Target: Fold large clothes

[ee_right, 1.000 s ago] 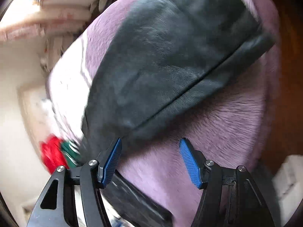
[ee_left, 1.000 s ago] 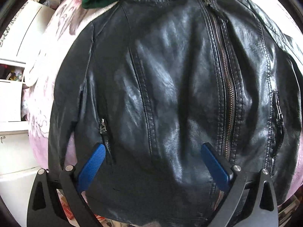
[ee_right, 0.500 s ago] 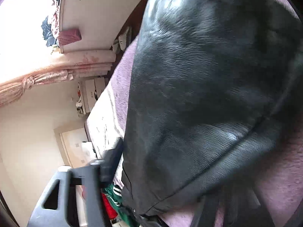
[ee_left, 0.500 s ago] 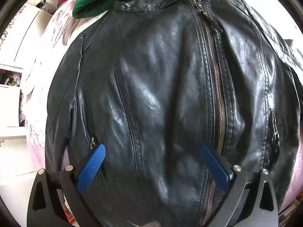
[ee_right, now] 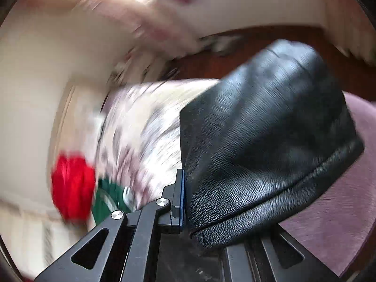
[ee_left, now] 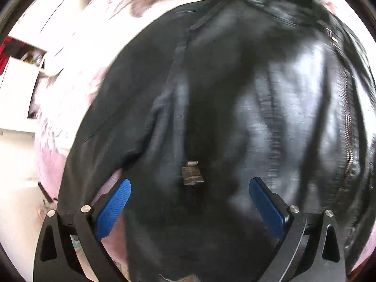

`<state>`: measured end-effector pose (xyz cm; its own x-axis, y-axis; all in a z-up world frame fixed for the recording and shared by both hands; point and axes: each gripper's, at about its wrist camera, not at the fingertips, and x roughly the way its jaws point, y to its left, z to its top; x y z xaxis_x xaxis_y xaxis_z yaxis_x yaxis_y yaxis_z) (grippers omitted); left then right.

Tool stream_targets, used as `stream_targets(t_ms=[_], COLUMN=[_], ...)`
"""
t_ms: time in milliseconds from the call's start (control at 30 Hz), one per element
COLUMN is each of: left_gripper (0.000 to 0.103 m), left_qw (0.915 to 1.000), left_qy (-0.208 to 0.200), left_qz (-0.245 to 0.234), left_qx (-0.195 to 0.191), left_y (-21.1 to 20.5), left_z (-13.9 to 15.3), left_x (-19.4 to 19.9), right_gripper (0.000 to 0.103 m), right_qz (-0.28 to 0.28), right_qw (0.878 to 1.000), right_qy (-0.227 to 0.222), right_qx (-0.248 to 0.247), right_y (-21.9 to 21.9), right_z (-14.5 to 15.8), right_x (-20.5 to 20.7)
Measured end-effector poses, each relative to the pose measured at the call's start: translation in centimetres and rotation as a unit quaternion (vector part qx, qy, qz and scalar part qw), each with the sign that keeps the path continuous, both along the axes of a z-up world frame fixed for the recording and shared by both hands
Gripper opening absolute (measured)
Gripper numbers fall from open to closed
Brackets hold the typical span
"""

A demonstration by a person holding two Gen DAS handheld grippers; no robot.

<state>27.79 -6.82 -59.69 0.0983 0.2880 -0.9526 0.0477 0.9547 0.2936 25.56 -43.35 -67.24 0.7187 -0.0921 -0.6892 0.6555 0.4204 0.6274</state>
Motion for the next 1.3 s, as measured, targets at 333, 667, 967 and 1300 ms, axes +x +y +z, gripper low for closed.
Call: stream_targets(t_ms=[333,667,967,1300], left_gripper=[0.103,0.103,0.103,0.103], left_qw=[0.9961,0.9926,0.9935,0.9986], left_qy=[-0.007,0.002,-0.039,-0.046], left_qz=[0.088,0.121,0.100,0.025], left_qx=[0.007,-0.013,-0.039,-0.003], left_y=[12.8,19.6,16.4,10.2], left_z=[-0.2,0.2,1.7,-4.7], left_x=[-1.0,-4.4,-1.7,4.4], right_gripper=[0.005,0.078,0.077,0.000], right_qz=[0.447,0.575,0.246,0.194], right_qw=[0.833,0.777,0.943,0.948], right_qy=[0.148,0.221,0.181,0.215], right_qx=[-0.292,-0.128,0.134,0.132], right_y=[35.4,40.7,18.2,8.8], right_z=[-6.6,-11.7,-11.7,-18.5], right_x=[19.6,12.9,0.9,3.6])
